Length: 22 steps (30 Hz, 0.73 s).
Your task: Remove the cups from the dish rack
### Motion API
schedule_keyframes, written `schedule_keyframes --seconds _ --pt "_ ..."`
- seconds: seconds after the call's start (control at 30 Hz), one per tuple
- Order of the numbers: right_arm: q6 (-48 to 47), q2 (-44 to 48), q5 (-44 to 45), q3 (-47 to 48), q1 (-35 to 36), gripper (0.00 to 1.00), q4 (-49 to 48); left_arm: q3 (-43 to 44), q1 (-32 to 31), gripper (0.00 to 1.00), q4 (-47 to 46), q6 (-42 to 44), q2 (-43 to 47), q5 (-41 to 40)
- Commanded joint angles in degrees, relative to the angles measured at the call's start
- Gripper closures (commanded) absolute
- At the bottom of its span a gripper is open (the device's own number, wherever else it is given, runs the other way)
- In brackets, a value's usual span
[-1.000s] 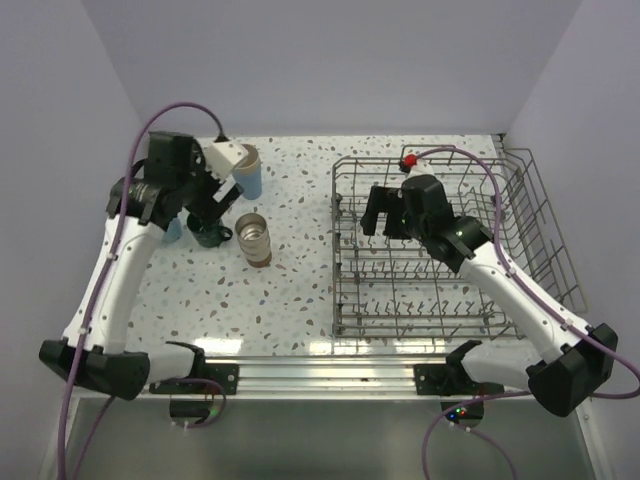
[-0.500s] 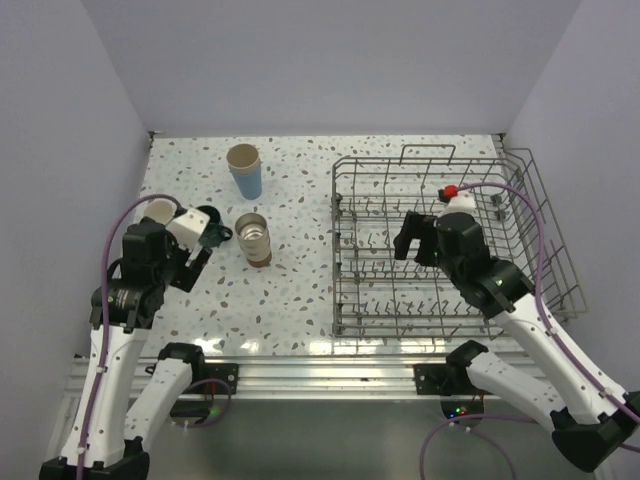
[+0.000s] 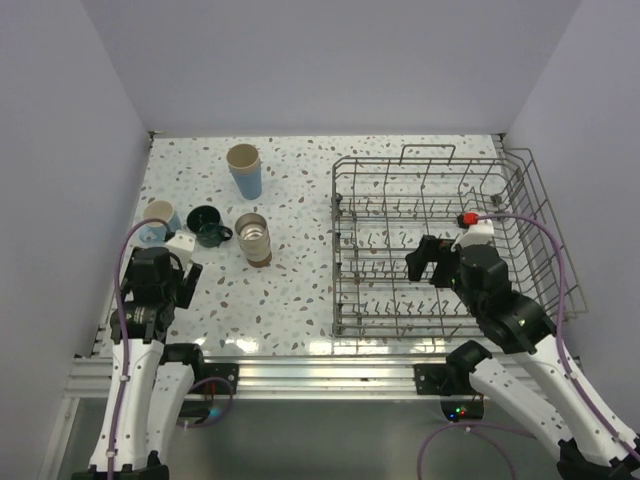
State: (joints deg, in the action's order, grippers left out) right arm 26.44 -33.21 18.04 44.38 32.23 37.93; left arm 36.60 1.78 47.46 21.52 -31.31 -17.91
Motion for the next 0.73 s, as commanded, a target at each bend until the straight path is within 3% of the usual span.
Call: schedule_keyframes --seconds 0.0,0.7 --pt "-2.61 1.39 -1.17 -0.87 -0.06 0.02 -2.07 -1.7 1.12 0.0 -5.54 -2.45 1.07 -1.6" --pt "-3.15 0.95 -1.78 -2.89 -0.15 0.02 -2.51 -4.61 1.21 0.0 -7.73 -2.89 1.69 -3.54"
